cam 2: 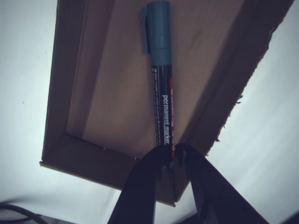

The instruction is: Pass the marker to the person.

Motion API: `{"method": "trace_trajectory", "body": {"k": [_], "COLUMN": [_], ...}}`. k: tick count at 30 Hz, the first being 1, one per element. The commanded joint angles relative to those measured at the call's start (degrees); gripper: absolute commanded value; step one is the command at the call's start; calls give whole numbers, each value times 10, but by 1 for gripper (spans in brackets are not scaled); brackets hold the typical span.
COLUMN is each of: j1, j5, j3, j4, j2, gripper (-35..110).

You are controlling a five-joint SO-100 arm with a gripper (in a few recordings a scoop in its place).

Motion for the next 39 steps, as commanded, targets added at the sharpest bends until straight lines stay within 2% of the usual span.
{"method": "trace_trajectory", "body": {"k": [1, 6, 11, 16, 29, 39], "j1": [7, 25, 49, 40, -15, -15], "j5": [-5, -4, -20, -33, -58, -76], "j3": [16, 53, 105, 117, -14, 27], "j4": [-24, -38, -100, -105, -8, -37], "j2": [-2, -34, -43, -43, -60, -76], "gripper": [3, 5, 7, 8, 8, 12]}}
